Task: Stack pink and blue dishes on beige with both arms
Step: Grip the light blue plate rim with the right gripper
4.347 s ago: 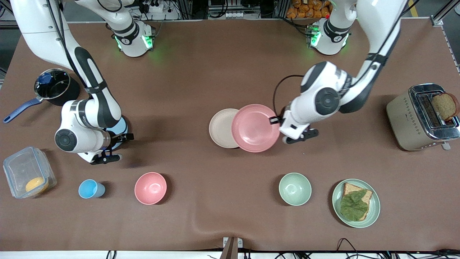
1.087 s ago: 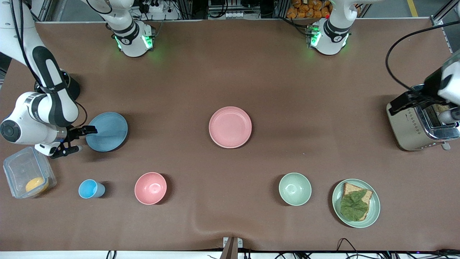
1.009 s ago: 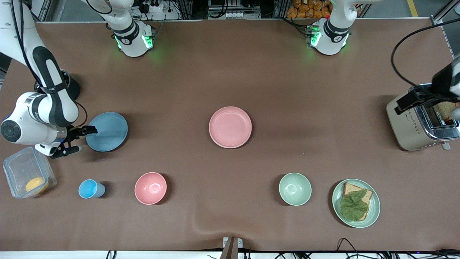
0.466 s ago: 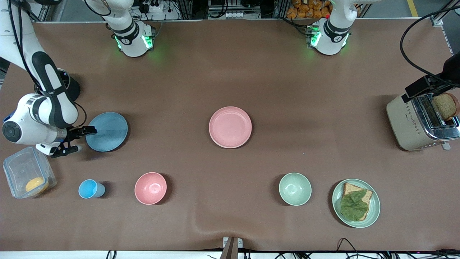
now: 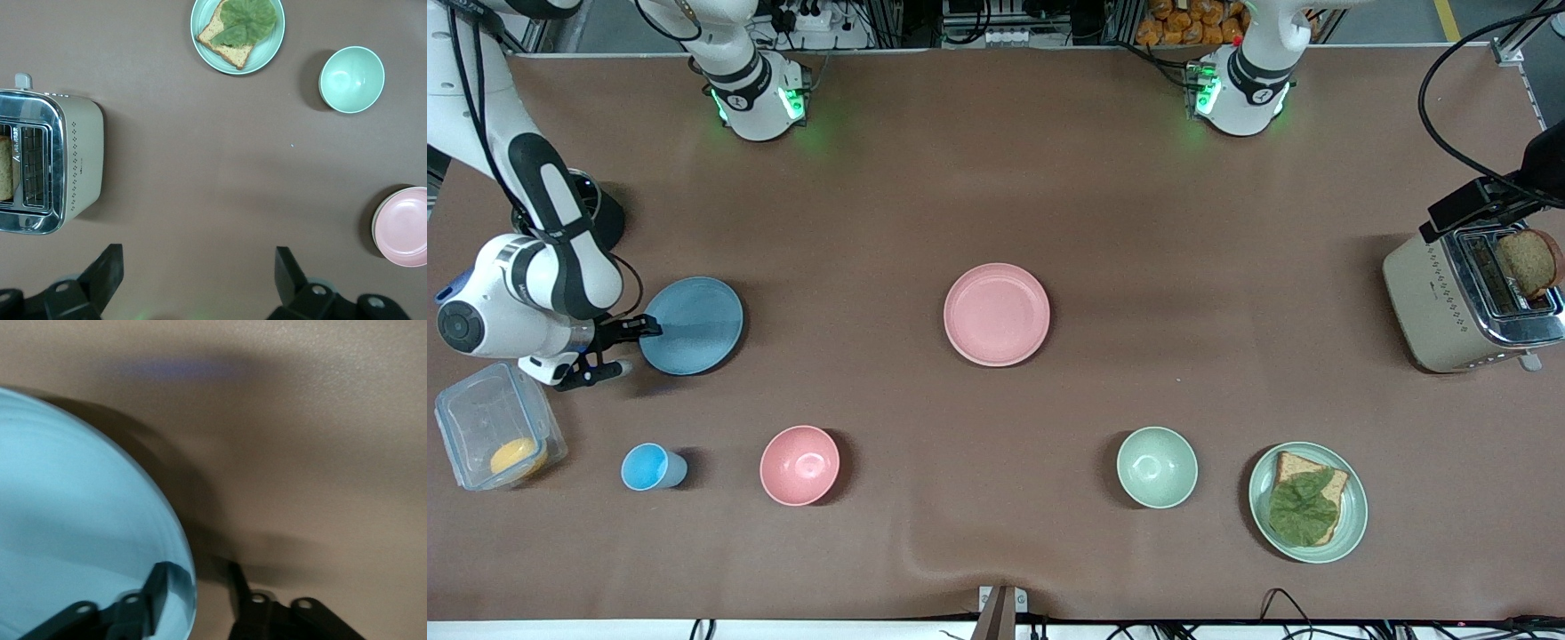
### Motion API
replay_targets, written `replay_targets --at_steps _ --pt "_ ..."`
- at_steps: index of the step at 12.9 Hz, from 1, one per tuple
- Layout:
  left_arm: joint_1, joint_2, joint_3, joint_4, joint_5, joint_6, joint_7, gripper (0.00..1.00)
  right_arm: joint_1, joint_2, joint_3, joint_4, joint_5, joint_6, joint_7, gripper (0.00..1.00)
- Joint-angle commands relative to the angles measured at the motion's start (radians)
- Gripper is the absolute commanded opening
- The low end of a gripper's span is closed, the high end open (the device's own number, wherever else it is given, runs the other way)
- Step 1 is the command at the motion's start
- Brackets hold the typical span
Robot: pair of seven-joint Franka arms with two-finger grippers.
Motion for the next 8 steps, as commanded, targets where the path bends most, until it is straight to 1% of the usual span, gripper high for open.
replay_targets --at_steps 1,3,5,6,7,8 --pt "0.005 -0.019 -0.004 -0.009 -0.018 -0.016 0.012 1.0 -0.021 0.003 0.023 -0.008 -0.009 0.002 -0.066 0.0" --pt "0.0 -0.019 -0.005 -0.013 -0.018 -0.016 0.012 1.0 -0.015 -0.011 0.024 -0.008 -0.009 -0.01 -0.078 0.0" --pt "-0.002 -0.019 -0.005 -0.015 -0.017 -0.016 0.012 1.0 -0.006 -0.04 0.03 0.01 -0.005 -0.073 -0.077 0.0" --pt "-0.002 -0.019 -0.005 -0.016 -0.017 -0.016 0.012 1.0 0.001 -0.058 0.042 0.029 -0.002 -0.125 -0.068 0.0" --pt "-0.002 -0.019 -0.005 -0.016 -0.017 -0.016 0.012 1.0 0.007 -0.079 0.07 0.05 0.015 -0.186 -0.06 0.0" --pt "-0.002 -0.019 -0.005 -0.016 -0.017 -0.016 0.012 1.0 0.01 -0.098 0.102 0.073 0.056 -0.243 -0.037 0.0"
